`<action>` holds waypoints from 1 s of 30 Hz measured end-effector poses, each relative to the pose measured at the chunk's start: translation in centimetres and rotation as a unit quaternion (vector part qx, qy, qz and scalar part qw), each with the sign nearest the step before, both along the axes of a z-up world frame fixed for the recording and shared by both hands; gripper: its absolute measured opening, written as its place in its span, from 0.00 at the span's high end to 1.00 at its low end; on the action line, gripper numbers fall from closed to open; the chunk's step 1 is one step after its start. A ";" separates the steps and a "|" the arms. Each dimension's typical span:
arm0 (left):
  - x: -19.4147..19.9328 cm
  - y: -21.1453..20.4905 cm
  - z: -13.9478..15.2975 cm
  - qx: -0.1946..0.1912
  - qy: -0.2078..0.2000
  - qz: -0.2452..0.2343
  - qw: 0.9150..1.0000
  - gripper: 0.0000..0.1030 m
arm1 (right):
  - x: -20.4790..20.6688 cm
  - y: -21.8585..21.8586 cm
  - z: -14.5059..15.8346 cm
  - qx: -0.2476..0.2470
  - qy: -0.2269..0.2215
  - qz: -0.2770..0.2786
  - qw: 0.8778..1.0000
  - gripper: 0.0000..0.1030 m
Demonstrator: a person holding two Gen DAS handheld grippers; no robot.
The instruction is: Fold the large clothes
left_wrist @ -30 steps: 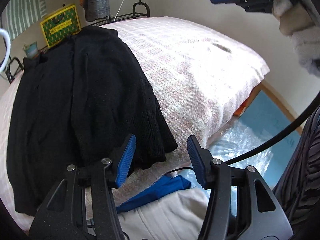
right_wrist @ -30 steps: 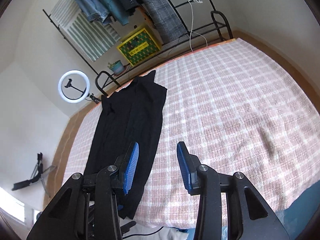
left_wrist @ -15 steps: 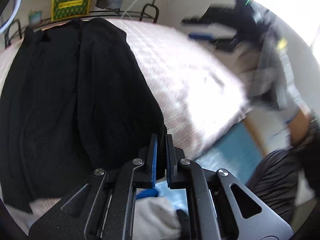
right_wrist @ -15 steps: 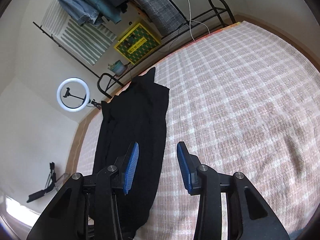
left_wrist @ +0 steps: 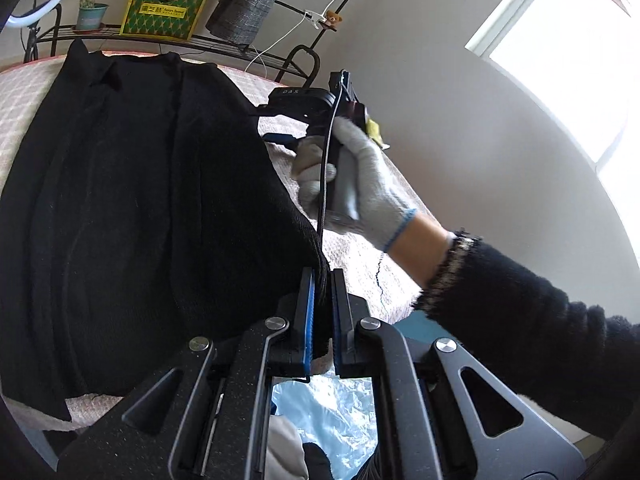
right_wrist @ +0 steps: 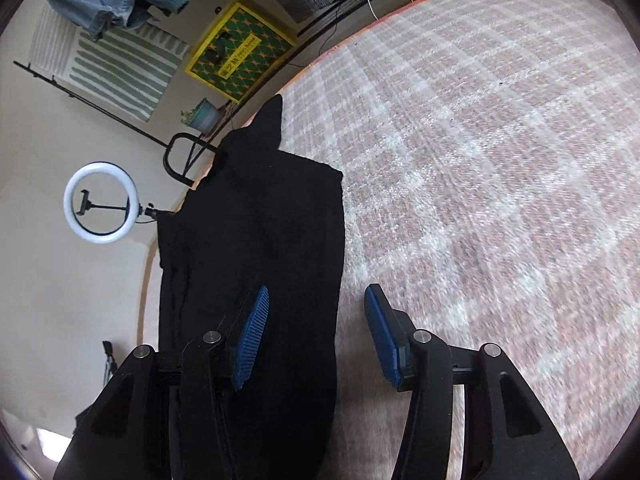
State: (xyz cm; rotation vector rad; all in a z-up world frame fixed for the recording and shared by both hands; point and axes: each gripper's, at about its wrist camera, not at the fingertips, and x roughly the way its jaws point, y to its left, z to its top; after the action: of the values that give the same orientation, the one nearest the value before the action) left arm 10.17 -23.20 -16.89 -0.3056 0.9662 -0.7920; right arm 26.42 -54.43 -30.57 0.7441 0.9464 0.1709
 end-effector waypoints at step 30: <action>-2.8 -0.9 -2.0 0.005 0.013 -0.028 1.000 0.96 | 1.5 0.0 3.3 -0.097 -0.013 -0.022 0.995 0.87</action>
State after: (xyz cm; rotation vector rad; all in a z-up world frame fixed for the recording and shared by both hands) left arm 7.33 -24.11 -18.91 -0.2821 1.0074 -0.8345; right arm 27.88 -54.44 -27.31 0.5824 0.9079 0.0492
